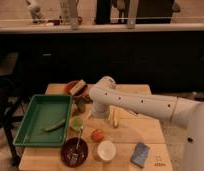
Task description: Place apple in tray
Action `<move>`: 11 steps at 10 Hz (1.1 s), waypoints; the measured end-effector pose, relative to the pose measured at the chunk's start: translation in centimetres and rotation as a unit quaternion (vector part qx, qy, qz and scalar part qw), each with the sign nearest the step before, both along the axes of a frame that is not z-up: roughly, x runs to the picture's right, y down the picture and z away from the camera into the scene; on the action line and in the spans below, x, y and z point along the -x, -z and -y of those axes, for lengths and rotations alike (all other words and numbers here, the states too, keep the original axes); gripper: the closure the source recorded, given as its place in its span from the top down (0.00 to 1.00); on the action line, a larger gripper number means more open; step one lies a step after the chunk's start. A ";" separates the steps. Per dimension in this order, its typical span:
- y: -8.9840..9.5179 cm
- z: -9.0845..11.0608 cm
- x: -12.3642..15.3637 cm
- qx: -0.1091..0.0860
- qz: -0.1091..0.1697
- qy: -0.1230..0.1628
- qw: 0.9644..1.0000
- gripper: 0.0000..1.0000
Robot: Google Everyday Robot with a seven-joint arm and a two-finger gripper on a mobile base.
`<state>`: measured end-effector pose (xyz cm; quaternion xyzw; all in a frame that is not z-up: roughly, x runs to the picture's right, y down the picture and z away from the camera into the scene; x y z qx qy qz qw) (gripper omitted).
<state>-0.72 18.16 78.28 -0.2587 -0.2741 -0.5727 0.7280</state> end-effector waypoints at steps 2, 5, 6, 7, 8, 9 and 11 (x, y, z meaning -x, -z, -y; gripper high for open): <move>-0.5 -0.8 -0.5 0.015 0.000 0.000 1.000 0.80; -1.3 -2.6 -0.6 0.041 0.000 0.012 0.999 0.80; -1.4 -3.0 -0.5 0.047 0.001 0.016 0.999 0.80; -1.5 -3.3 -0.5 0.052 0.002 0.019 0.998 0.80; -1.5 -3.7 -0.4 0.058 0.003 0.024 0.998 0.80; -1.5 -4.1 -0.3 0.063 0.005 0.027 0.998 0.80; -1.4 -4.9 -0.4 0.070 0.006 0.029 0.997 0.80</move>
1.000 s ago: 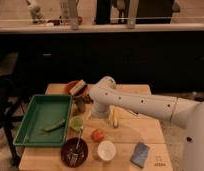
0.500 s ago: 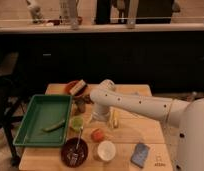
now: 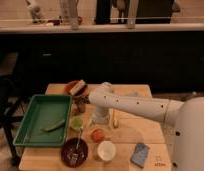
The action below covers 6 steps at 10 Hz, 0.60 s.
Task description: Place apple in tray
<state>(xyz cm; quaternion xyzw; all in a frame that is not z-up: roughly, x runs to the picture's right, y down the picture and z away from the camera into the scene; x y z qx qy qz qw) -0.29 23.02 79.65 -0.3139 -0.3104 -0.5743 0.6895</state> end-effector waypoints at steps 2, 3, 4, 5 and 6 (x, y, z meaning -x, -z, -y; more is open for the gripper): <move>0.1 -0.8 0.1 0.007 0.002 0.004 1.000 0.80; 0.1 -1.1 0.2 0.010 0.001 0.005 1.000 0.80; 0.0 -1.4 0.4 0.013 0.001 0.008 1.000 0.80; -0.1 -1.6 0.6 0.015 0.001 0.013 1.000 0.80; -0.2 -1.8 0.8 0.018 0.001 0.016 1.000 0.80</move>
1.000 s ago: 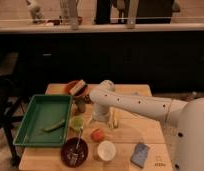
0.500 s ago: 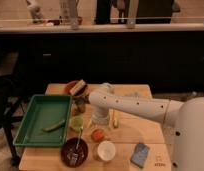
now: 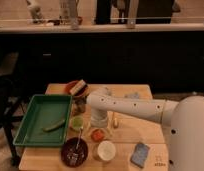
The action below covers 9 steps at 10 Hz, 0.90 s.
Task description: Place apple in tray
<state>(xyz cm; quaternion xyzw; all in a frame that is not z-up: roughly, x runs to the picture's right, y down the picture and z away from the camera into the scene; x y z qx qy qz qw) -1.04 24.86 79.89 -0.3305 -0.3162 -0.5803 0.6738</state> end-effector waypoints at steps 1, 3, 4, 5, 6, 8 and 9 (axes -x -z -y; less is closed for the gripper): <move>-0.2 -0.3 0.4 0.004 0.001 0.008 1.000 0.80; -0.4 -0.7 0.9 0.007 0.003 0.016 1.000 0.70; -0.5 -0.8 1.0 0.009 0.004 0.016 1.000 0.59; -0.6 -0.9 1.0 0.011 0.004 0.016 1.000 0.47; -0.6 -1.0 1.1 0.012 0.005 0.016 1.000 0.37; -0.6 -0.9 1.2 0.011 0.010 0.017 1.000 0.16; -0.7 -0.8 1.1 0.011 0.010 0.016 1.000 0.08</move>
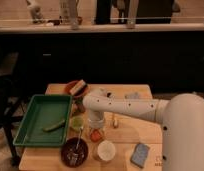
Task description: Place apple in tray
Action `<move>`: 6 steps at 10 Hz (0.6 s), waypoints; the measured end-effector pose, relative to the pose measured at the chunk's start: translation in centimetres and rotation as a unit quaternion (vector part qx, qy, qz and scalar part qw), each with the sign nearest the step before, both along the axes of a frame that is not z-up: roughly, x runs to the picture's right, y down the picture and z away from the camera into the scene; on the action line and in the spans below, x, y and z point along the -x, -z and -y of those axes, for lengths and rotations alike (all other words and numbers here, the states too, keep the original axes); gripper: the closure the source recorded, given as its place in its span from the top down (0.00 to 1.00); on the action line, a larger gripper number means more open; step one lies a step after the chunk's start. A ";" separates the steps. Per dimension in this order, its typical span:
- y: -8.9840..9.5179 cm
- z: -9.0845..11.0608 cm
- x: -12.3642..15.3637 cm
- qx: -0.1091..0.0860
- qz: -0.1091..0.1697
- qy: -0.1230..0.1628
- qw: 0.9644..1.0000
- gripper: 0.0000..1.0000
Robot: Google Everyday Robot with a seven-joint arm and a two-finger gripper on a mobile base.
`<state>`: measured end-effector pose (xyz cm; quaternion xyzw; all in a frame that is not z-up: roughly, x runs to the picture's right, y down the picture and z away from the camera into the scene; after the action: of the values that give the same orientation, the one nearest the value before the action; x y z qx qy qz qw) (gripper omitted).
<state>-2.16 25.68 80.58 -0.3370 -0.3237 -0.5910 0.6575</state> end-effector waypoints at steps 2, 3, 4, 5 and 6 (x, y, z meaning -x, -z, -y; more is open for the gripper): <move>-0.1 0.3 -0.2 -0.002 -0.002 -0.001 1.000 0.00; -0.1 0.7 -0.3 -0.007 -0.005 -0.003 1.000 0.00; 0.1 1.1 -0.5 -0.012 -0.008 -0.006 1.000 0.00; 0.3 1.7 -0.7 -0.019 -0.012 -0.009 1.000 0.00; 0.5 2.4 -1.0 -0.027 -0.015 -0.012 0.999 0.00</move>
<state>-1.19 23.24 80.05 -0.3243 -0.3019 -0.5860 0.6784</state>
